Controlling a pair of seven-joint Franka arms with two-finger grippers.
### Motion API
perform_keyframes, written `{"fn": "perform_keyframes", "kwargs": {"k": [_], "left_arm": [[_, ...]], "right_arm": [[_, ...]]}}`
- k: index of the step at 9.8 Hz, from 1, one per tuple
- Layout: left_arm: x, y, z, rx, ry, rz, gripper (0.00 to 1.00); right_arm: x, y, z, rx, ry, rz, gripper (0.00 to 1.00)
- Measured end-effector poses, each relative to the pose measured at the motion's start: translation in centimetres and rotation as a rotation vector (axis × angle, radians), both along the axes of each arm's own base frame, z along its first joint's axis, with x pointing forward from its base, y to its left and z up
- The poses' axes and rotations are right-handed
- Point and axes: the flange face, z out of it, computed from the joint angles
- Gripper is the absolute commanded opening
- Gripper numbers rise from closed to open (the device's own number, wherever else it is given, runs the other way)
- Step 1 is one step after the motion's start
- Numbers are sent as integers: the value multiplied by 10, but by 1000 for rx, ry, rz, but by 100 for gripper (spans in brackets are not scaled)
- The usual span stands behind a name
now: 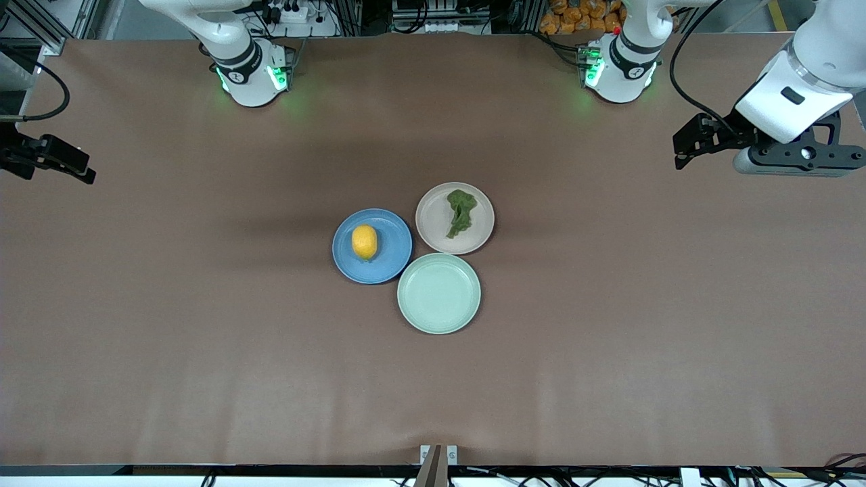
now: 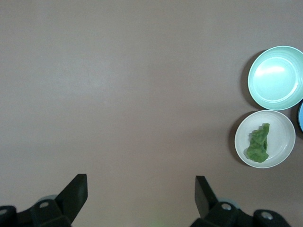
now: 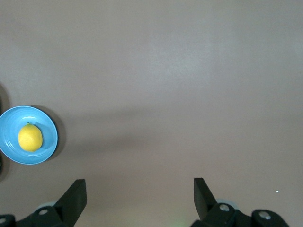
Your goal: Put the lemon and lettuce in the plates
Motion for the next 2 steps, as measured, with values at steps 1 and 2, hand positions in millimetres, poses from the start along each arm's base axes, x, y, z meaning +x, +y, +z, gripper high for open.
{"fn": "perform_keyframes", "kwargs": {"k": [1,2], "left_arm": [[0,0,0,0,0,0,100],[0,0,0,0,0,0,100]], "right_arm": [[-1,0,-1,1,12,-1,100],[-2,0,-1,1,16,-1,100]]}}
